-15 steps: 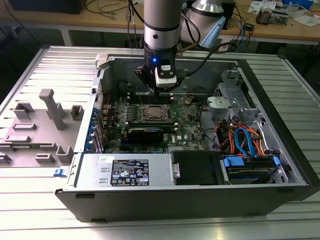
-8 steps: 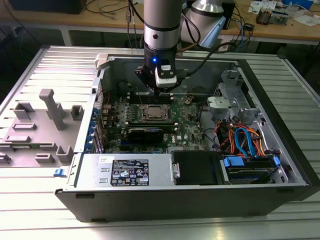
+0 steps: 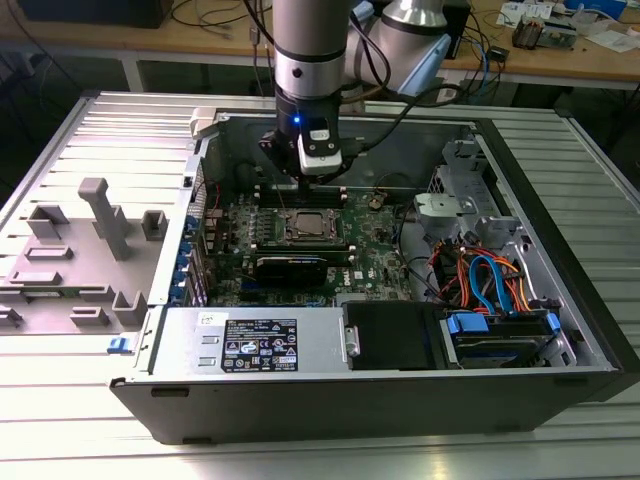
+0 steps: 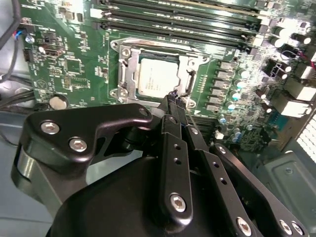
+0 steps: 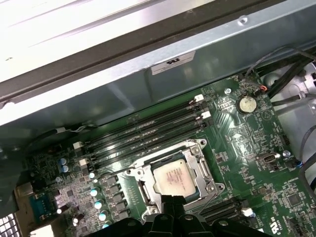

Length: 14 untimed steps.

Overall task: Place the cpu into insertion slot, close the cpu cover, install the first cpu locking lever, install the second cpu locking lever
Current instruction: 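Install the first cpu locking lever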

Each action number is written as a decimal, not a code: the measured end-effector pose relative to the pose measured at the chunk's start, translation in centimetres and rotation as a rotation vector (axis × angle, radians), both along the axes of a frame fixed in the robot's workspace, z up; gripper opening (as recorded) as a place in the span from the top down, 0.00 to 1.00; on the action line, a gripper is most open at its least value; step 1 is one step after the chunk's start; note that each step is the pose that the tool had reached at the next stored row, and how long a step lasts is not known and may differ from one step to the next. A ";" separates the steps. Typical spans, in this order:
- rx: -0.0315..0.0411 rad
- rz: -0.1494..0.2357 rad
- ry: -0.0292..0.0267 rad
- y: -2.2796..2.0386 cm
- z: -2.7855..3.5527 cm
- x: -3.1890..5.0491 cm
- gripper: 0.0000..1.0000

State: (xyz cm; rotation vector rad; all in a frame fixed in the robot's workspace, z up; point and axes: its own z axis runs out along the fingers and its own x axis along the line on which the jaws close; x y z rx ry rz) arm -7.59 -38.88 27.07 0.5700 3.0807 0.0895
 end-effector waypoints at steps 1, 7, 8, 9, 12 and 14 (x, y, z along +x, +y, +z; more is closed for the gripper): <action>0.0000 0.001 -0.0001 0.00 -0.01 -0.14 0.89; 0.0000 0.002 -0.0001 0.02 -0.02 -0.67 0.89; 0.0000 0.002 -0.0001 0.02 -0.02 -0.67 0.89; 0.0000 0.002 0.0000 0.02 -0.02 -0.67 0.89; 0.0000 0.002 0.0000 0.02 -0.02 -0.68 0.89; 0.0000 0.003 0.0000 0.02 -0.02 -0.74 0.89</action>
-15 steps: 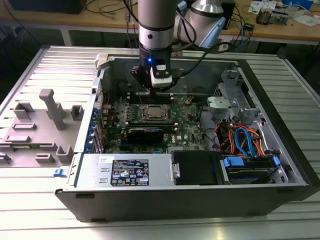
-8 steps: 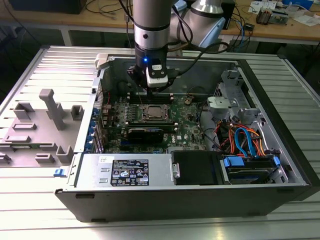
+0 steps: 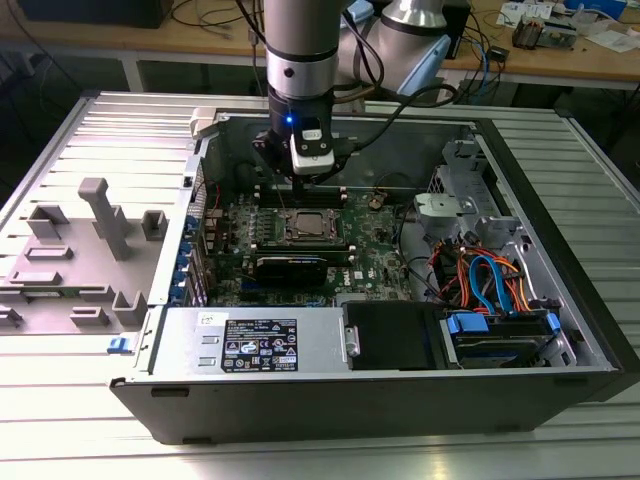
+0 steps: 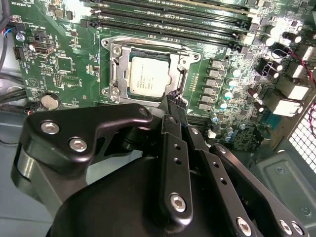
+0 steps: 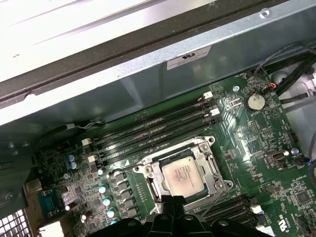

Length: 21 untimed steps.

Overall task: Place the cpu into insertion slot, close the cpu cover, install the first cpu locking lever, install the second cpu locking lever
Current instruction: 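Install the first cpu locking lever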

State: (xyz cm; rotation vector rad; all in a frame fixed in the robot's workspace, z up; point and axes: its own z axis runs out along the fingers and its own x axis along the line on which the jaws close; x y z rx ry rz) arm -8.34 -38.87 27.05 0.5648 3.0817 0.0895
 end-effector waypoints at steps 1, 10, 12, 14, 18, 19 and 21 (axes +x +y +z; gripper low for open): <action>0.0000 0.007 0.0000 0.00 0.00 -0.06 0.89; 0.0002 0.147 -0.0001 -0.01 -0.14 -0.46 0.89; 0.0001 0.147 -0.0001 -0.01 -0.14 -1.27 0.89; 0.0001 0.147 0.0000 0.00 -0.14 -1.81 0.89; -0.0001 0.181 0.0002 -0.01 -0.21 -1.96 0.89; -0.0001 0.197 0.0001 -0.01 -0.24 -1.96 0.89; -0.0001 0.237 0.0001 -0.01 -0.29 -1.96 0.89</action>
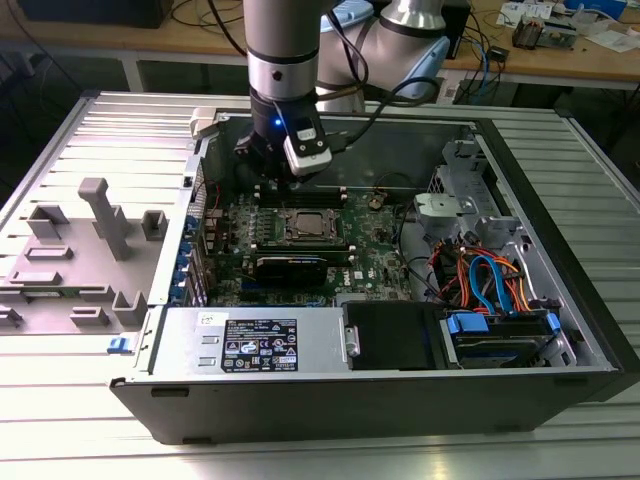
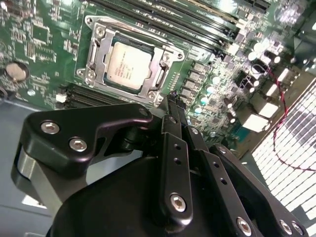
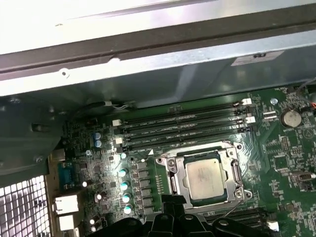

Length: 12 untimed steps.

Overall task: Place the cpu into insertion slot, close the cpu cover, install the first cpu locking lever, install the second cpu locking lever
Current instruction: 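Install the first cpu locking lever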

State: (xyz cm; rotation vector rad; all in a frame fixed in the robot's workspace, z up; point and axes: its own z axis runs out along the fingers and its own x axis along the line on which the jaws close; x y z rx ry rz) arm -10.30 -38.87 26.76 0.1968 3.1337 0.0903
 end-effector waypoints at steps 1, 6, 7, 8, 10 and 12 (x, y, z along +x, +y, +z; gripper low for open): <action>0.0000 0.021 -0.0001 0.00 -0.02 0.00 0.89; -0.0013 0.040 -0.0377 0.00 -0.21 -0.22 0.89; -0.0010 0.042 -0.0385 0.01 -0.21 -0.28 0.89; -0.0003 0.058 -0.0390 0.00 -0.23 -0.32 0.89; 0.0003 0.094 -0.0388 0.00 -0.26 -0.33 0.89; 0.0006 0.115 -0.0388 0.00 -0.26 -0.33 0.89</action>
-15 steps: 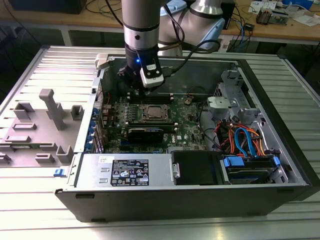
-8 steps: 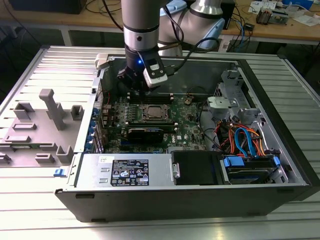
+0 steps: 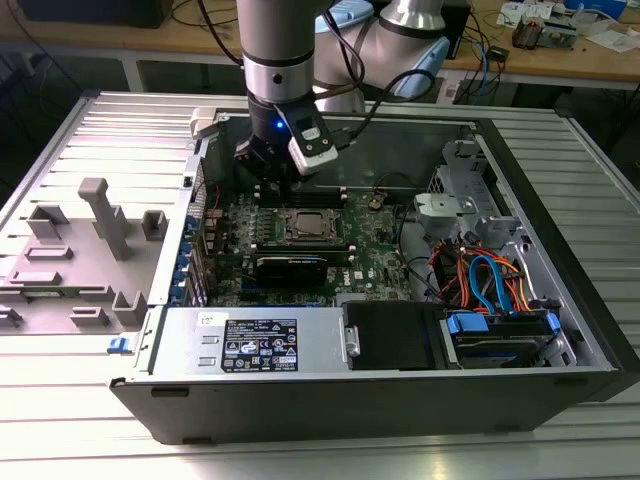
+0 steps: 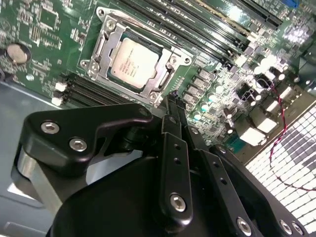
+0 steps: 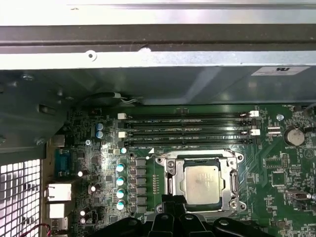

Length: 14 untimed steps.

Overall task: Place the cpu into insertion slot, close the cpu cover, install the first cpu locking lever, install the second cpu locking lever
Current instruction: 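Install the first cpu locking lever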

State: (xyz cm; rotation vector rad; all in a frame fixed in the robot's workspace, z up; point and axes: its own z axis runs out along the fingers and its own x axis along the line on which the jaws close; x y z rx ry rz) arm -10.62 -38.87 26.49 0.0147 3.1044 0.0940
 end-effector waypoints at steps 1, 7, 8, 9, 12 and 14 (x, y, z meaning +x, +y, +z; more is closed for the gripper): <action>0.0001 0.001 0.0000 0.00 0.00 0.00 0.89; 0.0002 0.001 -0.0001 0.00 -0.01 0.00 0.89; 0.0002 0.002 0.0000 0.00 -0.01 0.00 0.89; 0.0004 0.002 -0.0002 0.00 -0.02 -0.04 0.89; 0.0001 0.002 0.0000 0.00 -0.01 -0.60 0.89; 0.0002 0.004 -0.0001 0.00 -0.02 -1.16 0.89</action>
